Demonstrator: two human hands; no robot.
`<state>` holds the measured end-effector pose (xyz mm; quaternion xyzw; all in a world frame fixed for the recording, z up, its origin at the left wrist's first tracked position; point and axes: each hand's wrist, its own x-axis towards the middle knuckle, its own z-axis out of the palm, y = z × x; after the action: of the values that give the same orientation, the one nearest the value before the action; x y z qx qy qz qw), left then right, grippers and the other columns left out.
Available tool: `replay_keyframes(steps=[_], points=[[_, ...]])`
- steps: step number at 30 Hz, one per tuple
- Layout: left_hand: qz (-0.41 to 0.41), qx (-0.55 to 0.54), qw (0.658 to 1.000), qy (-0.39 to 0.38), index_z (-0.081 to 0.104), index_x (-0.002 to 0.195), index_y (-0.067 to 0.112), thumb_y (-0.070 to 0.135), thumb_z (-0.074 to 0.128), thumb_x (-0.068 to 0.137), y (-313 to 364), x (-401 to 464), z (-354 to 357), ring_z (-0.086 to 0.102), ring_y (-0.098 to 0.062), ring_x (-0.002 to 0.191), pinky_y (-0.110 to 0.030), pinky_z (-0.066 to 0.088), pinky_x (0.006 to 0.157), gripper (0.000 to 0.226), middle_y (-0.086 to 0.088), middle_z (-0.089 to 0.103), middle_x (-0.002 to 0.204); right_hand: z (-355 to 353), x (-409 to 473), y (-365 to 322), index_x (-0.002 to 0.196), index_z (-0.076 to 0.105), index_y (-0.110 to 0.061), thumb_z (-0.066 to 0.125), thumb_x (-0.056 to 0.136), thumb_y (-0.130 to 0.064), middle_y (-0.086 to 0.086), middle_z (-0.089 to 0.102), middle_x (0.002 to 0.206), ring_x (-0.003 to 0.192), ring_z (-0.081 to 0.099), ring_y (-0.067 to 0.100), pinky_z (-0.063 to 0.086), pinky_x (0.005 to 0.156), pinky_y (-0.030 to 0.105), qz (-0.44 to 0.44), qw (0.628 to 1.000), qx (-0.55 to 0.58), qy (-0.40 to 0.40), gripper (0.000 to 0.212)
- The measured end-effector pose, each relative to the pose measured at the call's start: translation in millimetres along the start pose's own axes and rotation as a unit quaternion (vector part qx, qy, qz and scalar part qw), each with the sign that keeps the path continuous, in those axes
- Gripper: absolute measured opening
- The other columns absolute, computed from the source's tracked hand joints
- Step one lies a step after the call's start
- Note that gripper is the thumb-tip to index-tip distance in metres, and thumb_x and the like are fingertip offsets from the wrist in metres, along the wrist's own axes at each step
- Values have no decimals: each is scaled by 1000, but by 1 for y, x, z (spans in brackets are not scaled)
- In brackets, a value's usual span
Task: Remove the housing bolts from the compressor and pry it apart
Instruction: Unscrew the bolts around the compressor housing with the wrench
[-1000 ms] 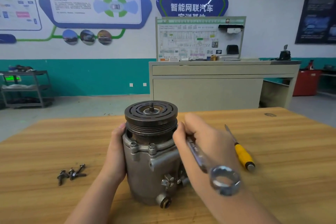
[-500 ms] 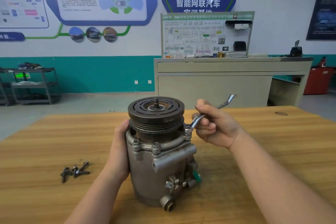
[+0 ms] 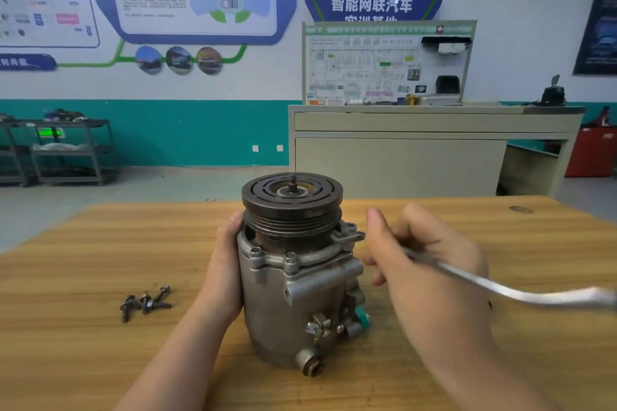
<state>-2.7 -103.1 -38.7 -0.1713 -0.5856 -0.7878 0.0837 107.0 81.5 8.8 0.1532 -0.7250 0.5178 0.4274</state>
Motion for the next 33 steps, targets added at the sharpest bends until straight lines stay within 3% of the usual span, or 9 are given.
replay_keyframes(steps=[3, 6, 13, 16, 18, 21, 24, 28, 33], points=[[-3, 1, 1000, 4, 75, 94, 31, 60, 40, 83, 1, 0, 1, 70, -25, 98, -41, 48, 82, 47, -10, 73, 106, 2, -5, 1, 57, 38, -13, 61, 92, -24, 7, 44, 46, 42, 49, 18, 41, 46, 27, -96, 989, -101, 50, 43], [-6, 4, 1000, 4, 76, 92, 32, 62, 41, 80, 1, 0, 0, 71, -22, 94, -41, 47, 81, 47, -8, 74, 103, 3, -1, 2, 60, 31, -17, 62, 91, -17, 8, 40, 51, 42, 49, 17, 38, 42, 29, -94, 987, -119, 57, 44], [2, 1, 1000, -5, 74, 94, 32, 64, 48, 79, -3, 1, -3, 71, -23, 94, -41, 49, 79, 44, -7, 74, 102, 10, 6, -16, 61, 28, -34, 63, 79, 0, -12, 38, 51, 52, 43, -4, 30, 46, 1, -163, 965, -204, -39, 52], [-26, -44, 997, 50, 77, 75, 41, 58, 56, 81, -9, -1, -2, 73, -10, 76, -30, 55, 62, 28, 8, 76, 83, 20, 4, -34, 62, 30, -30, 35, 75, -15, -12, 38, 49, 41, 34, 0, 30, 40, 7, -150, 944, -282, -88, 20], [-33, -44, 998, 32, 77, 86, 36, 57, 54, 84, -8, 0, -2, 73, -17, 86, -37, 55, 72, 32, 0, 76, 93, 23, 1, -38, 62, 33, -27, 25, 71, -22, -10, 41, 51, 42, 32, 2, 23, 38, 13, -136, 932, -323, -97, 13], [-9, -20, 1000, -2, 74, 97, 27, 62, 48, 78, -2, 2, -1, 69, -27, 96, -42, 49, 81, 47, -14, 72, 105, 15, -5, -27, 59, 31, -23, 46, 83, -10, -3, 36, 50, 44, 32, 4, 28, 44, 12, -96, 969, -214, -73, 31], [8, -13, 1000, 4, 75, 86, 34, 60, 42, 79, -4, 5, -1, 72, -18, 86, -36, 50, 72, 43, -4, 75, 94, -4, 4, -8, 58, 45, -15, 69, 82, -9, 5, 51, 53, 44, 44, 2, 32, 42, 11, 116, 987, 100, -41, 34], [24, -7, 1000, 3, 75, 86, 36, 58, 37, 84, -7, 6, -2, 72, -16, 84, -36, 49, 71, 44, -2, 75, 92, -26, 41, 45, 61, 48, -18, 80, 68, -5, 8, 54, 52, 39, 44, 8, 29, 33, 14, 306, 821, 444, -185, 35], [20, -10, 1000, 9, 76, 85, 34, 53, 34, 88, -10, 7, -3, 72, -15, 84, -31, 52, 69, 47, -2, 76, 91, -2, 81, 83, 63, 56, -13, 83, 70, -4, 5, 54, 51, 37, 50, 6, 31, 33, 9, 416, 631, 541, -370, 29]])
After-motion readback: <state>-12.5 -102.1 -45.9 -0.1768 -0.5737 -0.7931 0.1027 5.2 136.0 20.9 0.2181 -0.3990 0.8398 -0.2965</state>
